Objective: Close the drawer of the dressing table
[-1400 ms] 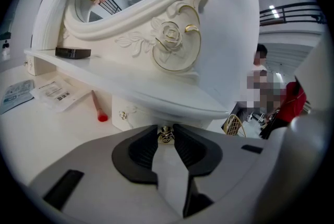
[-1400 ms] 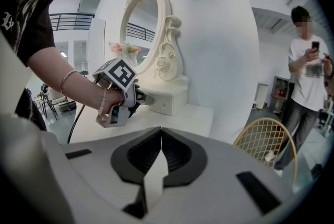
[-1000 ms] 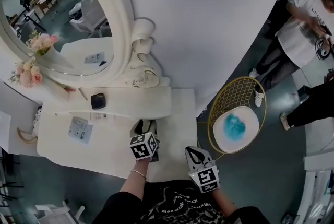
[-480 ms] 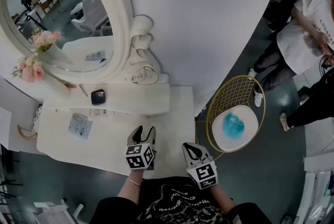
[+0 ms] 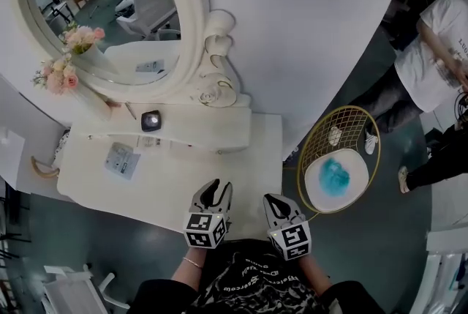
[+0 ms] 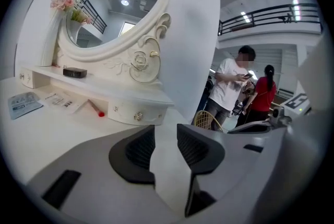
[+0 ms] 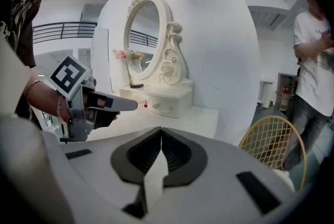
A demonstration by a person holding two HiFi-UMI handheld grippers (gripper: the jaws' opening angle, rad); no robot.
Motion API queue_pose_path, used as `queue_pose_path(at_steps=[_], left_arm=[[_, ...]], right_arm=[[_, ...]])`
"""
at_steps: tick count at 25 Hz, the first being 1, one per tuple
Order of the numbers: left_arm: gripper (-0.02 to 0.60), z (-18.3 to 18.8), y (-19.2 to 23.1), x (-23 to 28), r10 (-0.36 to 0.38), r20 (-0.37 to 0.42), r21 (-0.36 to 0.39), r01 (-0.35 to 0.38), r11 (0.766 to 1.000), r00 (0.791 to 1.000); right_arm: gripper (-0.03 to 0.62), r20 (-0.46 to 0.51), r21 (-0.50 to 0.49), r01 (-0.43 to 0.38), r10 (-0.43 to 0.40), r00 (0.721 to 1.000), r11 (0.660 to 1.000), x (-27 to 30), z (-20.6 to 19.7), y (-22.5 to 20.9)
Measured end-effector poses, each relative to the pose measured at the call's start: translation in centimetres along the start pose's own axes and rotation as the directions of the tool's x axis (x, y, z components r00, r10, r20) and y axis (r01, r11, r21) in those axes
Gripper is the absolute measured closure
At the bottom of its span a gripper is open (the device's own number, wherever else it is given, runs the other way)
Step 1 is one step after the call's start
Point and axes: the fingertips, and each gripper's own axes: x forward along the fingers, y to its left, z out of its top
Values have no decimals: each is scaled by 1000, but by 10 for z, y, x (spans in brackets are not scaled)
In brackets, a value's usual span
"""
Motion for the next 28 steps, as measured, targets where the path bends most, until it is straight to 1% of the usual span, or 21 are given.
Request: queue_pose_path(at_steps=[2, 4, 5, 7, 14, 21, 28], left_arm=[[480, -4, -3, -8, 3, 6, 1, -3, 1000, 1000], [536, -7, 0, -15, 30, 15, -4, -30, 1000, 999], [548, -9, 2, -19, 46, 19, -7, -46, 999, 999], [557, -13, 4, -26, 63, 22, -13, -63, 998, 998], [565, -26, -3, -44, 62, 12, -5, -62, 998, 998], [565, -35, -13, -50, 47, 4, -4, -46, 999, 999], [565, -37, -16, -51, 48, 7, -11, -48, 999, 999]], right_arm=[[582, 0, -6, -9, 9, 1000, 1000, -1, -2, 4], [582, 1, -8, -20, 20, 1000, 1000, -1, -3, 7], [582, 0, -8, -26, 26, 1000, 1000, -1, -4, 8], [582, -6, -8, -40, 39, 999, 999, 0, -6, 11], [583, -23, -54, -98, 97, 995, 994, 2, -8, 29], [583, -9, -52, -99, 98, 995, 994, 1, -8, 29], [583, 9, -29, -86, 87, 996, 996, -2, -6, 24]])
